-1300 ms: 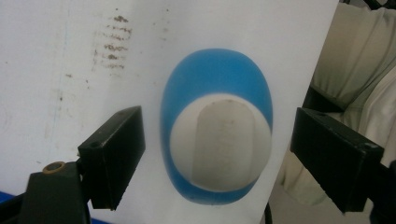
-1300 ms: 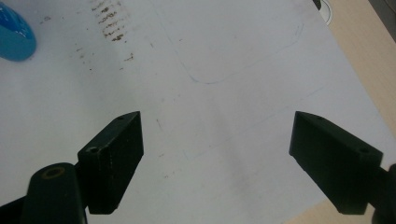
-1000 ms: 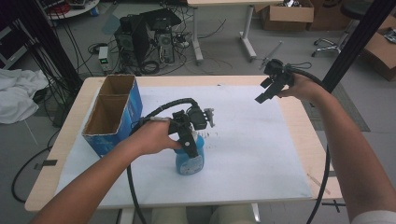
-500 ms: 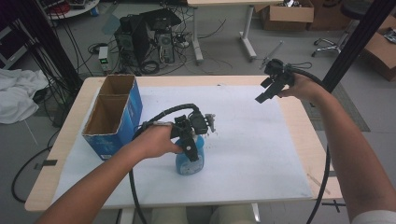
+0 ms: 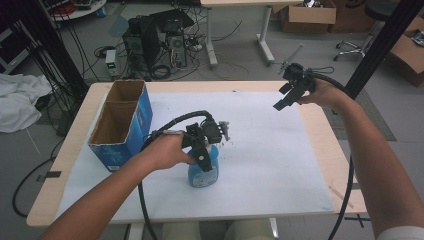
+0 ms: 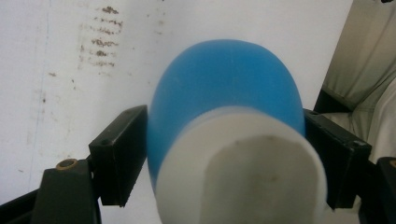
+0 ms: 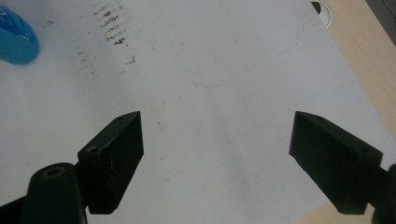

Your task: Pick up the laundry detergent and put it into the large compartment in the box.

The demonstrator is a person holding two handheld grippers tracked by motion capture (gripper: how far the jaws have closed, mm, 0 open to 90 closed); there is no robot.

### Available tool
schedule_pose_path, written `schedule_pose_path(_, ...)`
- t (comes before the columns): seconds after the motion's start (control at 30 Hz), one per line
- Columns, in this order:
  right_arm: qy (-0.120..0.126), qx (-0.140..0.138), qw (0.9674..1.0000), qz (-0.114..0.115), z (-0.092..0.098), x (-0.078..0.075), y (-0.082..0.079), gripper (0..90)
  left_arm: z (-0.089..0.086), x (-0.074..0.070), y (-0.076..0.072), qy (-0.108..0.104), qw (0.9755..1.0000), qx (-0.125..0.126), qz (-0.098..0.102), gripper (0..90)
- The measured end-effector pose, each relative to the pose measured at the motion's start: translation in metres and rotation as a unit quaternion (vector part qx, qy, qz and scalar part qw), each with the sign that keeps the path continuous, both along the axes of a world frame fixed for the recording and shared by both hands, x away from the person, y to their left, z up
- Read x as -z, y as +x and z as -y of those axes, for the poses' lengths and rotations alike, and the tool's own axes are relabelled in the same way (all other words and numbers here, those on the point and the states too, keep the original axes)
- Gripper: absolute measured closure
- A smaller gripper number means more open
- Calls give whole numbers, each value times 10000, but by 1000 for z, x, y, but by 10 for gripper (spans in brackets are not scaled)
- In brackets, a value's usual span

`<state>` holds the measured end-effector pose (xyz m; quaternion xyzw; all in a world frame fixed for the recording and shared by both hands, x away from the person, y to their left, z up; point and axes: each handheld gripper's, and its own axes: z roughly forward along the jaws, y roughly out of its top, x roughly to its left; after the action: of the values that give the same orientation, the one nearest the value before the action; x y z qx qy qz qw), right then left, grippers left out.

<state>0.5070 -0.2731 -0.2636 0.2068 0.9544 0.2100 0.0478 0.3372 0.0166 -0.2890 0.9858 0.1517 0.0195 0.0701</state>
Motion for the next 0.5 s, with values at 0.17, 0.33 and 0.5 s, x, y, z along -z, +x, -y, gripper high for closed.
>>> schedule_pose_path(0.17, -18, -3, 10000, -10, 0, 1, 0, 177, 1, -1, 0, -22, 10000, 33, 35, 253)
schedule_pose_path(0.33, -36, -13, 10000, -4, -1, 1, 0, 177, 1, -1, -1, -28, 9999, 63, 81, 272)
schedule_pose_path(0.5, -13, -26, 10000, -5, -2, 2, 1, 177, 1, -1, 0, -35, 9999, 73, 79, 292)
